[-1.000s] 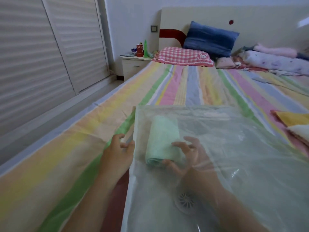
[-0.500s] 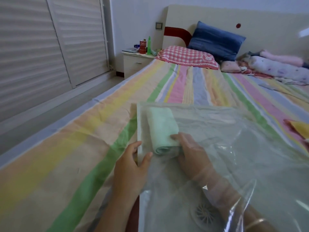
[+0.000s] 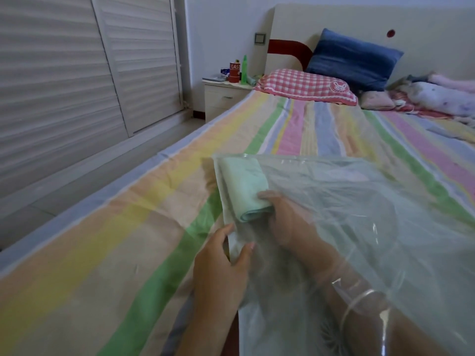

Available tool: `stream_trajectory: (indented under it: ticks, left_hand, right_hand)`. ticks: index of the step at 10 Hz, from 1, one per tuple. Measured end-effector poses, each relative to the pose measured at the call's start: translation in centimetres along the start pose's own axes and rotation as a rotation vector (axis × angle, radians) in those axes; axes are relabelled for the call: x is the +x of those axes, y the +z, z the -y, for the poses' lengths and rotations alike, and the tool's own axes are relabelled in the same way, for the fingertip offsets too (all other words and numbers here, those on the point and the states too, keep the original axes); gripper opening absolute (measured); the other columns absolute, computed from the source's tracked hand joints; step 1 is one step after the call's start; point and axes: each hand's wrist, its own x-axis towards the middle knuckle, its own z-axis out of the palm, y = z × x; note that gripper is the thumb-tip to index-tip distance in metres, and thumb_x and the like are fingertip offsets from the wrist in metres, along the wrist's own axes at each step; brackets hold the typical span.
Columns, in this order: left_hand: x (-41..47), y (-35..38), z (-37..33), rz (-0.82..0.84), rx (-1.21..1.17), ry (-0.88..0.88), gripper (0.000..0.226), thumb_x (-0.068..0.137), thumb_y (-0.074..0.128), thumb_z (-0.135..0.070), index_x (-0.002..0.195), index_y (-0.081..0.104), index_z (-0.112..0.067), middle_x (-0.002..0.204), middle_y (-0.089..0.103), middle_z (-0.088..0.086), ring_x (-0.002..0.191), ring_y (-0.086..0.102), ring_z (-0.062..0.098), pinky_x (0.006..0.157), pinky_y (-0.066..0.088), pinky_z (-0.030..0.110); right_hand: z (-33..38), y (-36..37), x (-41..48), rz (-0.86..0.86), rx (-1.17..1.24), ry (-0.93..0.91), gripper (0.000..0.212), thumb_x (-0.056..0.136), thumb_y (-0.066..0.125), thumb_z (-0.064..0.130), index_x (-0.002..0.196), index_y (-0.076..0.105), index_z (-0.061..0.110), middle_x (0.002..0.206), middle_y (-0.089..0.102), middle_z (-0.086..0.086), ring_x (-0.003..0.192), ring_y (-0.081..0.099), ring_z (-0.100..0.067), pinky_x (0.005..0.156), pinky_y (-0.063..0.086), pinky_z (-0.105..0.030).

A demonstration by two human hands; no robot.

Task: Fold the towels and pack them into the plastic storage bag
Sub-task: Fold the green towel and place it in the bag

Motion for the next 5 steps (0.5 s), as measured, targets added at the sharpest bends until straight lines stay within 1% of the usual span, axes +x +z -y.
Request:
stream_trajectory:
  ticks: [1,2,3,4,5]
  left_hand:
    - [-0.1,-0.1,0.0,0.001,-0.004,0.005,0.045,0.079,0.075,-0.033,0.121,0.064,-0.023,0.113,0.060,-0.019,0.100,0.049,-0.007,0.081,0.033,0.006]
    - [-0.1,-0.1,0.0,0.010,0.000,0.000,0.045,0.079,0.075,-0.034,0.121,0.064,-0.023,0.113,0.059,-0.019,0.101,0.049,-0.005,0.081,0.033,0.007]
    - [-0.2,-0.2,-0.1,0.028,-0.004,-0.012,0.046,0.080,0.074,-0.034,0.123,0.062,-0.023,0.119,0.061,-0.015,0.105,0.052,-0.002,0.087,0.037,0.014]
    - [0.0,-0.5,-0.4,0.069,-0.046,-0.068,0.048,0.082,0.071,-0.036,0.127,0.058,-0.025,0.121,0.058,-0.015,0.112,0.052,0.002,0.095,0.042,0.022]
    - [0.1,-1.5,-0.9,0.104,-0.128,-0.152,0.049,0.086,0.067,-0.034,0.132,0.052,-0.025,0.129,0.056,-0.008,0.118,0.054,0.011,0.101,0.046,0.037]
  right_hand:
    - [1.2,-0.1,0.6,0.038,-0.077,0.058,0.052,0.084,0.035,0.030,0.131,0.055,0.019,0.134,0.055,-0.006,0.124,0.051,-0.027,0.107,0.038,-0.044]
    - [1.2,0.2,0.9,0.084,-0.163,0.076,0.050,0.092,0.042,0.013,0.141,0.045,0.024,0.144,0.045,0.000,0.130,0.044,-0.027,0.105,0.040,-0.046]
    - [1.8,-0.1,0.6,0.115,-0.159,0.087,0.054,0.094,0.043,0.013,0.147,0.036,0.025,0.152,0.034,0.001,0.138,0.035,-0.026,0.110,0.035,-0.045]
    - [1.8,0.0,-0.9,0.043,-0.135,0.049,0.061,0.093,0.046,0.028,0.150,0.028,0.015,0.154,0.030,-0.011,0.141,0.031,-0.030,0.109,0.034,-0.045]
    - [2.3,-1.2,-3.1,0.039,-0.098,0.053,0.074,0.088,0.045,0.042,0.151,0.020,0.016,0.157,0.022,-0.014,0.144,0.023,-0.030,0.114,0.030,-0.045]
